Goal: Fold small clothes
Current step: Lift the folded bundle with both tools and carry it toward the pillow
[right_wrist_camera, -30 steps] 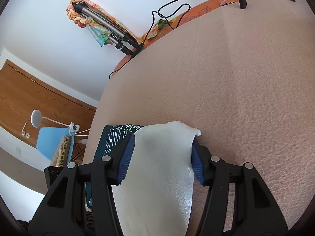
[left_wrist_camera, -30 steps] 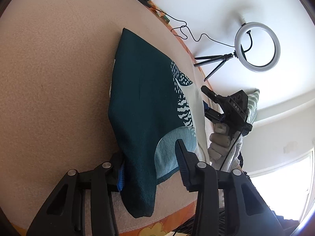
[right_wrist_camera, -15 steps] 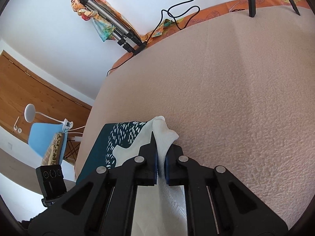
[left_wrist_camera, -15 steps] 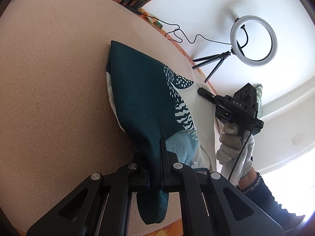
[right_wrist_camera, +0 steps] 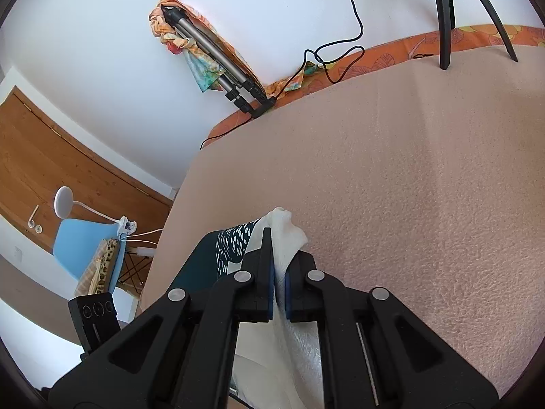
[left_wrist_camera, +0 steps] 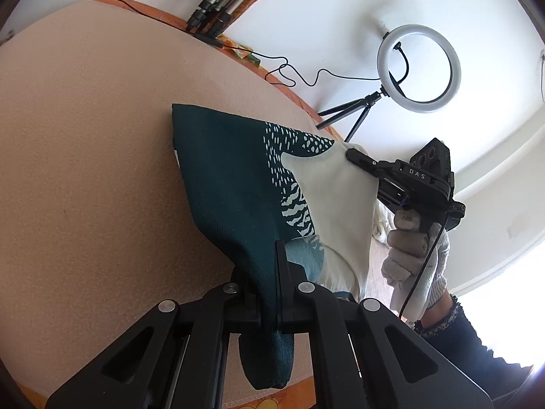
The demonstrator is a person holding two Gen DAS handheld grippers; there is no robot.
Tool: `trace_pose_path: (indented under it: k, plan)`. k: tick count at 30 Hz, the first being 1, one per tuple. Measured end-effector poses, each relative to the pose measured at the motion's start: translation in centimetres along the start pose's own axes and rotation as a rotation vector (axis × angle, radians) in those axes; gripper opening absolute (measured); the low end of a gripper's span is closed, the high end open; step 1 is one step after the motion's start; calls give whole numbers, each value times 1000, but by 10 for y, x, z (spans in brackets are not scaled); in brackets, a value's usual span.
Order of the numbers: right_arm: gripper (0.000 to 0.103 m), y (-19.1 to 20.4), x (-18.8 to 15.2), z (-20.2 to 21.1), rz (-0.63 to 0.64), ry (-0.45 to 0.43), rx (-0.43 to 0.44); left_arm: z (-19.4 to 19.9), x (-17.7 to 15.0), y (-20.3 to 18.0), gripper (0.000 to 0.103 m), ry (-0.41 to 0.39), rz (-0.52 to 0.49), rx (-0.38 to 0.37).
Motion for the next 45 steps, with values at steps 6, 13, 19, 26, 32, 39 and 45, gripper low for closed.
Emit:
trace_pose_path:
  k: [6,13,19,26,32,39,45]
  plan:
    - [5,13,10,21,14,-44,32,-3,8,-4,3,-21,-9,-11]
    - [5,17,20,44,9,-85,48,-11,10,-18,3,-18,-31,-28]
    - [5,19,31,82,26,-140,42,-20,23,-49,3,-23,-107,-63]
    - [5,1,50,146,26,-223,4,-50,39,-99,3,-17,-197,-136]
    - [5,-34,69,199,4,-289,-58,-90,46,-147,3,0,-267,-195]
    - [5,-78,89,253,-25,-351,-142,-142,52,-197,3,29,-314,-261]
    - [5,-113,109,297,-31,-399,-231,-180,51,-242,3,52,-368,-316]
Point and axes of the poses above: each gripper's, at about its wrist camera, not at the fingertips, and z roughly against the way its jaws point, y to its left, x to its top, the point moved 5 cm from there along -z, roughly the way its jaws point, and after that the axes turned 9 degrees about -z, right-handed, at the moved point
